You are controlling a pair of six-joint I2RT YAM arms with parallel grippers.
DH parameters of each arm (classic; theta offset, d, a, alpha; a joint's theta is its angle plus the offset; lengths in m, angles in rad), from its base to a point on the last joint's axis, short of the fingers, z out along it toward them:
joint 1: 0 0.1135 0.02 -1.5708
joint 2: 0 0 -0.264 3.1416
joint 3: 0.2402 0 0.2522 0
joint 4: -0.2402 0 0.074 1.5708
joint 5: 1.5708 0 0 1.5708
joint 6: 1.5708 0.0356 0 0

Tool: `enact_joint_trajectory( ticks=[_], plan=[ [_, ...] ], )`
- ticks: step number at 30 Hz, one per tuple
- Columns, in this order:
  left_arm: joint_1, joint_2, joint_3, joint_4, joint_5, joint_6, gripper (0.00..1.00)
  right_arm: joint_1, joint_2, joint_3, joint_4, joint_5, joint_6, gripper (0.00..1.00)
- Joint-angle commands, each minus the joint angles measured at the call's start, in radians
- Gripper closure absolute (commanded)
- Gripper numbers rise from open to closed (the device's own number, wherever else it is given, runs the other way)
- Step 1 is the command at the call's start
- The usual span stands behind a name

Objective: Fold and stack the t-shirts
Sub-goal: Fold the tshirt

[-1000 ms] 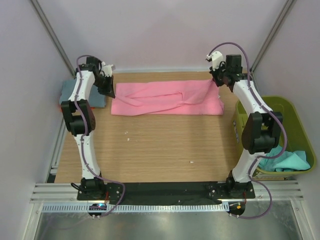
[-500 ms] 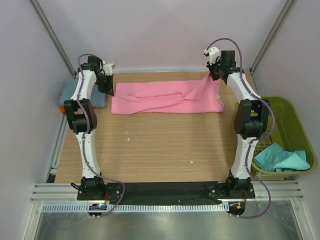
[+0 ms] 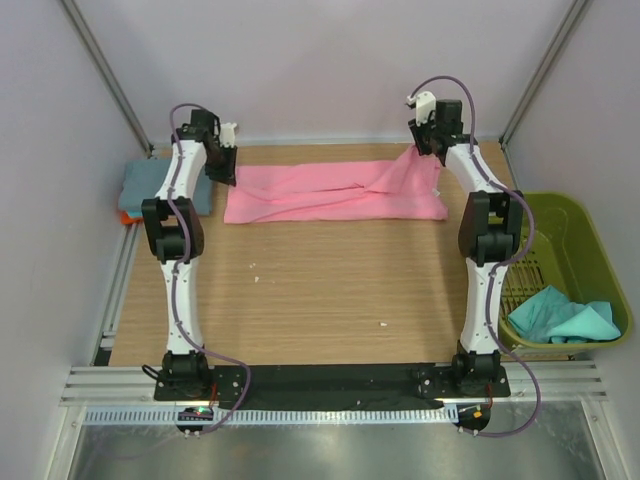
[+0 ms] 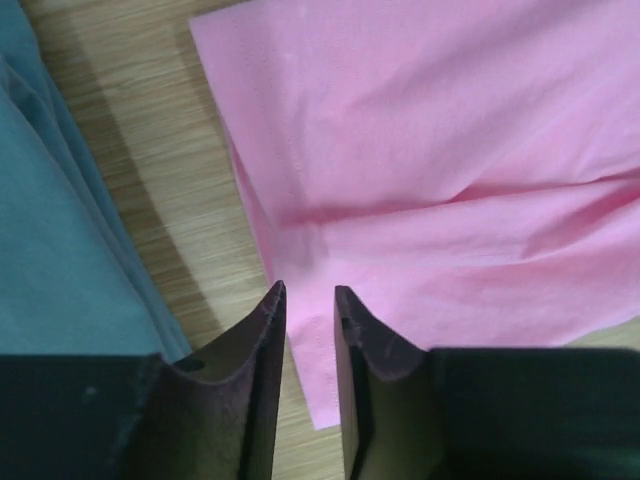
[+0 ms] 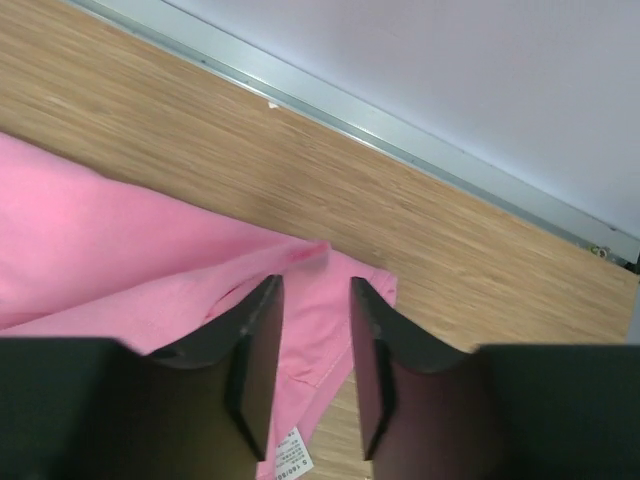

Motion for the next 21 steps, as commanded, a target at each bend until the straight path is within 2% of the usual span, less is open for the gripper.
enact_joint_trajectory(
  ticks=[1, 2, 6, 11, 12, 16, 21],
  plan=[
    [-0.032, -0.019, 0.045, 0.048, -0.089, -0.032, 0.71, 0.006, -0.016, 0.044, 0.096, 0.090, 0.032, 0.58],
    [-0.037, -0.036, 0.045, 0.049, -0.112, -0.037, 0.64, 0.006, -0.024, 0.039, 0.102, 0.093, 0.039, 0.55],
    [-0.042, -0.128, 0.028, 0.066, -0.164, -0.046, 0.57, 0.004, -0.090, 0.000, 0.093, 0.095, 0.104, 0.48],
    [-0.052, -0.183, -0.059, 0.056, -0.071, -0.026, 0.46, 0.006, -0.156, -0.097, 0.021, 0.004, 0.301, 0.46],
    [-0.057, -0.183, -0.081, 0.053, -0.042, -0.020, 0.46, 0.006, -0.157, -0.114, 0.008, -0.041, 0.388, 0.46],
    [-0.084, -0.169, -0.167, 0.030, 0.056, 0.009, 0.45, 0.006, -0.142, -0.206, -0.035, -0.160, 0.525, 0.48],
    [-0.097, -0.146, -0.243, 0.000, 0.150, 0.017, 0.48, 0.004, -0.104, -0.243, -0.039, -0.197, 0.565, 0.50]
  ],
)
